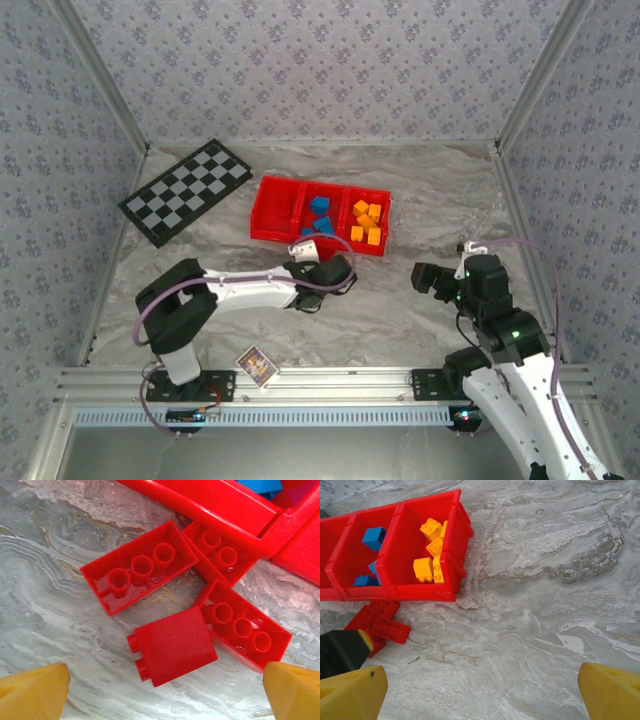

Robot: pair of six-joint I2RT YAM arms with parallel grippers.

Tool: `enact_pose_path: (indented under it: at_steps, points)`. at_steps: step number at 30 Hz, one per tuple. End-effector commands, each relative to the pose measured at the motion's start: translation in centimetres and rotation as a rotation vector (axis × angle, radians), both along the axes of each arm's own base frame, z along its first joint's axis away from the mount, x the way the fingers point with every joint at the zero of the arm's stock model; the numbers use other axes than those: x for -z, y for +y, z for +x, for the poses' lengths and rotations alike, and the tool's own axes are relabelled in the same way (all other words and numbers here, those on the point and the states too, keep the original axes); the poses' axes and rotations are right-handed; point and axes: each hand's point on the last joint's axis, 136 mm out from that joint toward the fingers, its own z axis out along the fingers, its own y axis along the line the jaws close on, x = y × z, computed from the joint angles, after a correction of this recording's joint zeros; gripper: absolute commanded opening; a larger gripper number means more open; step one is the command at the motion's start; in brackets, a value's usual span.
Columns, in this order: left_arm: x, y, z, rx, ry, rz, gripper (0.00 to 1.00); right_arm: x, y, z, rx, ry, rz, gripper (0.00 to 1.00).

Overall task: Sort the legos into containers by color
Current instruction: Pick up the lego from the center of the table.

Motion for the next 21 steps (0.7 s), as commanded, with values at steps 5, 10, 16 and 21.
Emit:
enact_pose_path:
  at_steps: [5, 10, 16, 21]
  points:
    - [-0.7, -0.1, 1.3, -0.078, -0.038, 0.057, 0.88, -0.3, 0.0, -0.2, 0.003, -0.022, -0.004, 1.0]
    - [0.1, 0.5, 1.5, -0.092, -0.024, 0.099, 0.8, -0.2, 0.2, -0.2, -0.006, -0.019, -0.005, 1.0]
    - [1.2, 0.9, 1.6, -0.084, -0.001, 0.124, 0.71, -0.2, 0.4, -0.2, -0.012, -0.019, -0.004, 1.0]
    - [1.9, 1.4, 1.9, -0.064, 0.038, 0.167, 0.64, -0.2, 0.3, -0.2, -0.012, -0.02, -0.005, 1.0]
